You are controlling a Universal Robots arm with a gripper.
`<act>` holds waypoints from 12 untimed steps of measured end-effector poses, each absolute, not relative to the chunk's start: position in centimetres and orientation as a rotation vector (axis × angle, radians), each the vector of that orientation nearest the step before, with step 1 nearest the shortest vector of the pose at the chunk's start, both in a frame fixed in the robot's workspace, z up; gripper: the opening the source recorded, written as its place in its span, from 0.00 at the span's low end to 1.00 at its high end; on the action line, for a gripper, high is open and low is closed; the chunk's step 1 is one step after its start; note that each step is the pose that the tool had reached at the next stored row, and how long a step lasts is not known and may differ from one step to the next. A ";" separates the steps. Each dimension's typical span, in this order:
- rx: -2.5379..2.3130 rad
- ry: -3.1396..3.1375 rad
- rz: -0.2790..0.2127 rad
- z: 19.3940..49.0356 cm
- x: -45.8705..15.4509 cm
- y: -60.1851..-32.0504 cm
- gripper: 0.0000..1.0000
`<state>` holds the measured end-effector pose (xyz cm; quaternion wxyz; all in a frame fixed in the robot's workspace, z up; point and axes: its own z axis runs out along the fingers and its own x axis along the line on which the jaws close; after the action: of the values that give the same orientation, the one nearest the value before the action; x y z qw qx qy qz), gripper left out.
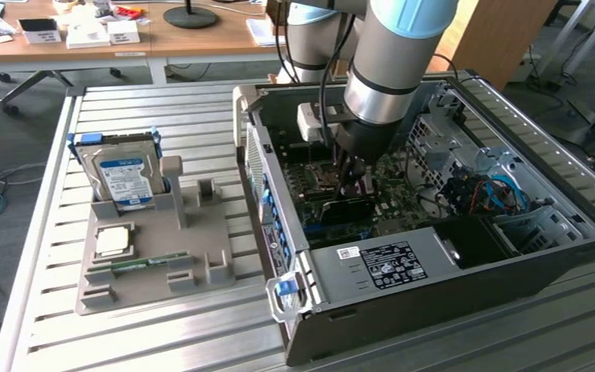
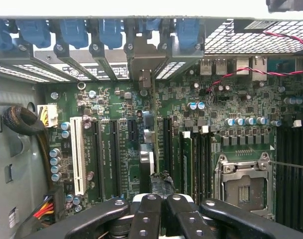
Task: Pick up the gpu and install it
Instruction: 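Press down on the gpu until it lock into place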
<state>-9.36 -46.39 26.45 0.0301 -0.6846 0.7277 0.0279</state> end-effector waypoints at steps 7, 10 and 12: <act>-2.110 2.243 0.087 26.3 -9.4 -46.4 0.11; -2.110 2.243 0.087 26.2 -9.4 -46.4 0.11; -2.110 2.243 0.087 26.2 -9.4 -46.4 0.11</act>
<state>-9.36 -46.39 26.18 0.0302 -0.6846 0.7277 0.0281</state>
